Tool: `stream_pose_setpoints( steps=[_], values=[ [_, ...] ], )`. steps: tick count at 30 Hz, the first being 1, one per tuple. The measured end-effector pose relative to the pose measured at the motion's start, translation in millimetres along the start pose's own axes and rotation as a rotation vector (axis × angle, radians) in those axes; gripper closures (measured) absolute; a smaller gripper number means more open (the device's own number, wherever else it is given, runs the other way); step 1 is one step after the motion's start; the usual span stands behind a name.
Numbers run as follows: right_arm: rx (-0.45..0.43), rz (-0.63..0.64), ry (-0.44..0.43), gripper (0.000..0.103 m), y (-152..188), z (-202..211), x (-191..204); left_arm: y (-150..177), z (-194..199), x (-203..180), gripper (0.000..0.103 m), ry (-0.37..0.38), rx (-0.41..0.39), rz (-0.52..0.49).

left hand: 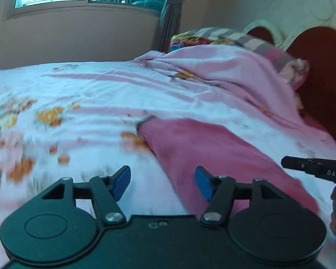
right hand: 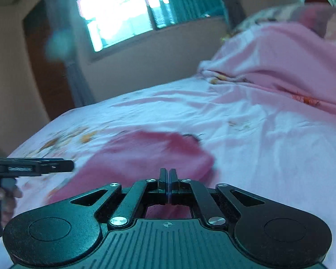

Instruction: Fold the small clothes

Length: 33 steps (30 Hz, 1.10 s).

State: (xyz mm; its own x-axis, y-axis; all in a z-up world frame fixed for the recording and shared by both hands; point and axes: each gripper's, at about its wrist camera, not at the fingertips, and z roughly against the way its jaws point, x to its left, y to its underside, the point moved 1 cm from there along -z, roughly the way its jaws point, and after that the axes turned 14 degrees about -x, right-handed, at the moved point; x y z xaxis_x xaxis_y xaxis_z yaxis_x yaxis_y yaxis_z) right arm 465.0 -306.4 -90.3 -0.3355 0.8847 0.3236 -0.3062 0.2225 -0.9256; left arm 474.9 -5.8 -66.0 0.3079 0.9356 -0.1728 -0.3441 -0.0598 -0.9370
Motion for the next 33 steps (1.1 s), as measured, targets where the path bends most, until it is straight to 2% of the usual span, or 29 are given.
stream_pose_setpoints(
  steps=[1, 2, 3, 4, 5, 6, 8, 10, 11, 14, 15, 16, 17, 19, 21, 23, 24, 26, 29, 30, 31, 32, 33],
  values=[
    [-0.011, 0.000, -0.020, 0.047, 1.8, 13.6, 8.5, 5.7, 5.7, -5.3, 0.043, 0.009, 0.004, 0.003],
    [-0.035, 0.011, -0.031, 0.034, 4.1, 23.0, 15.6, 11.9, 12.0, -10.3, 0.043, 0.011, 0.002, 0.007],
    [-0.052, 0.039, -0.042, 0.030, 7.1, 28.8, 23.8, 16.8, 16.5, -12.9, 0.043, 0.006, -0.002, 0.025],
    [-0.025, 0.072, -0.053, 0.049, 12.4, 31.0, 31.8, 20.0, 17.6, -12.2, 0.043, -0.005, 0.006, 0.044],
    [0.038, 0.087, -0.040, 0.069, 19.4, 24.1, 35.5, 25.4, 16.1, -11.6, 0.043, -0.033, 0.036, 0.042],
    [0.113, 0.106, 0.002, 0.084, 32.0, 14.6, 36.8, 31.1, 13.8, -8.5, 0.043, -0.061, 0.061, 0.033],
    [0.130, 0.118, 0.017, 0.081, 52.1, 8.8, 28.9, 40.4, 8.7, -10.5, 0.043, -0.108, 0.091, -0.062],
    [0.133, 0.038, 0.026, 0.079, 45.4, 9.6, 22.9, 38.8, 9.2, -7.1, 0.061, -0.125, 0.163, -0.090],
    [0.120, 0.022, 0.038, 0.079, 39.9, 14.0, 22.5, 35.5, 19.0, -6.3, 0.061, -0.112, 0.144, -0.088],
    [0.008, 0.049, 0.053, 0.079, 19.3, 42.2, 35.0, 25.2, 50.8, -9.4, 0.056, -0.085, 0.051, -0.081],
    [-0.010, 0.056, 0.042, 0.079, 15.8, 44.6, 39.6, 24.0, 56.0, -12.2, 0.050, -0.077, 0.023, -0.069],
    [-0.024, 0.055, 0.018, 0.079, 13.4, 46.0, 43.9, 23.9, 56.6, -18.0, 0.038, -0.062, 0.006, -0.058],
    [-0.036, 0.066, -0.010, 0.079, 13.0, 47.7, 52.2, 25.9, 55.6, -23.0, 0.033, -0.036, -0.003, -0.055],
    [-0.006, 0.134, -0.027, 0.079, 22.3, 40.1, 63.3, 38.0, 45.7, -37.6, 0.028, -0.001, 0.019, -0.069],
    [0.183, 0.170, 0.063, 0.079, 50.7, 12.4, 54.4, 58.3, 25.7, -40.1, 0.025, -0.017, 0.137, -0.072],
    [0.162, 0.117, 0.048, 0.079, 54.7, 16.1, 44.0, 56.3, 21.9, -34.4, 0.027, -0.015, 0.142, -0.036],
    [0.157, 0.105, 0.050, 0.079, 49.5, 19.7, 43.0, 46.6, 26.0, -35.0, 0.035, -0.011, 0.122, -0.026],
    [0.054, 0.103, 0.035, 0.079, 34.7, 34.2, 45.6, 27.5, 34.7, -38.9, 0.040, -0.016, 0.015, -0.033],
    [-0.018, 0.117, 0.042, 0.079, 17.5, 25.4, 48.3, 12.8, 15.9, -41.9, 0.044, -0.031, -0.030, -0.013],
    [-0.022, 0.123, 0.045, 0.079, 16.2, 17.5, 48.7, 13.4, 0.8, -39.4, 0.046, -0.029, -0.003, 0.023],
    [-0.005, 0.126, 0.043, 0.079, 18.5, 7.9, 47.3, 19.0, -9.3, -37.9, 0.045, -0.017, 0.033, 0.058],
    [0.053, 0.145, 0.062, 0.079, 25.5, -5.1, 42.5, 25.1, -22.2, -35.0, 0.043, -0.009, 0.079, 0.088],
    [0.133, 0.164, 0.094, 0.078, 36.7, -19.7, 37.6, 25.4, -28.0, -31.9, 0.041, -0.006, 0.094, 0.113]
  ],
)
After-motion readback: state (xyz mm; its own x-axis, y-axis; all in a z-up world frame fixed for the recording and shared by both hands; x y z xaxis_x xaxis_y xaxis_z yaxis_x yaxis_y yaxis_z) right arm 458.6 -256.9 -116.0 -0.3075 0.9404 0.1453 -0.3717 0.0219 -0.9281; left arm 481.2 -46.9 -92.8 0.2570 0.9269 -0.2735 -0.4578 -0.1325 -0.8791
